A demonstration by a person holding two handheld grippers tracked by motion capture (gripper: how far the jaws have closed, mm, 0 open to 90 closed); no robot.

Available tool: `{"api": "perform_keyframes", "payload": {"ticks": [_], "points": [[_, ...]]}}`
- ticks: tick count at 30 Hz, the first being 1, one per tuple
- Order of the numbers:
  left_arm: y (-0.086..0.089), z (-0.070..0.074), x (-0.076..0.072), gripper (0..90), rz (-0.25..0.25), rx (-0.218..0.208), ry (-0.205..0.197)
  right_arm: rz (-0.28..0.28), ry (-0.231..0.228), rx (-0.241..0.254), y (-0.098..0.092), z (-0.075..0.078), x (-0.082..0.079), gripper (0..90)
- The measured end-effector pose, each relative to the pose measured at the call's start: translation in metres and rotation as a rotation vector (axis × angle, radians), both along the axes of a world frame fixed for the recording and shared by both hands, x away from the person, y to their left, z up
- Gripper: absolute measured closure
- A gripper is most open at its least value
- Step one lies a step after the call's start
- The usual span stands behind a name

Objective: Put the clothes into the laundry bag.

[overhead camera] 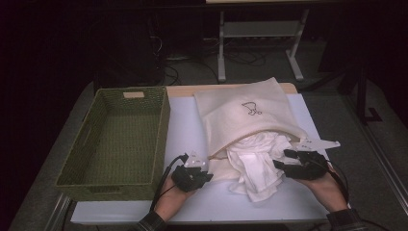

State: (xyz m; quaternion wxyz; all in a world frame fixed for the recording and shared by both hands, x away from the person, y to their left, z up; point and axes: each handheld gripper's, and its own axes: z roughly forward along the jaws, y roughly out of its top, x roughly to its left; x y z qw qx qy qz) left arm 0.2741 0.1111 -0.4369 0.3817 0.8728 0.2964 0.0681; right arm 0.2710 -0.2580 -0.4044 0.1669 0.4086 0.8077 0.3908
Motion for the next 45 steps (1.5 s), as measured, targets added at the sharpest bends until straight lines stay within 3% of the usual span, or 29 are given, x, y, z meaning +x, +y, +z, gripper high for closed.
{"api": "perform_keyframes", "payload": {"ticks": [7,10,14,17,20,22,29,36,40,45], "points": [[0.000,0.000,0.000,83.6,0.000,0.003,0.000,-0.096,0.072,-0.050,-0.034,-0.026,-0.008,40.2],[-0.001,0.000,0.000,83.6,-0.002,0.005,-0.001,-0.104,0.094,-0.052,-0.038,-0.033,-0.003,42.2],[-0.001,-0.001,0.000,83.5,-0.003,0.003,0.002,-0.074,0.113,-0.046,-0.034,-0.037,0.004,50.7],[-0.002,-0.001,0.000,83.5,-0.006,0.008,0.003,-0.067,0.103,-0.055,-0.029,-0.037,0.011,65.8],[-0.002,-0.001,0.000,83.6,-0.004,0.006,0.001,-0.059,0.079,-0.031,-0.026,-0.031,0.016,80.7],[-0.002,-0.001,0.000,83.6,-0.006,0.009,-0.001,-0.050,0.056,-0.036,-0.021,-0.028,0.019,86.1],[-0.002,-0.002,0.000,83.6,0.003,0.003,0.001,-0.115,-0.009,-0.107,-0.006,-0.022,0.041,88.2],[-0.002,-0.002,0.000,83.6,0.000,0.005,0.001,-0.178,-0.029,-0.118,0.006,-0.023,0.069,88.2],[-0.003,-0.003,-0.001,83.6,-0.003,0.007,0.002,-0.183,-0.036,-0.118,0.007,-0.024,0.075,88.3],[-0.006,-0.002,-0.002,83.8,-0.014,0.010,-0.001,-0.264,-0.070,-0.135,0.008,-0.023,0.085,88.5]]}}
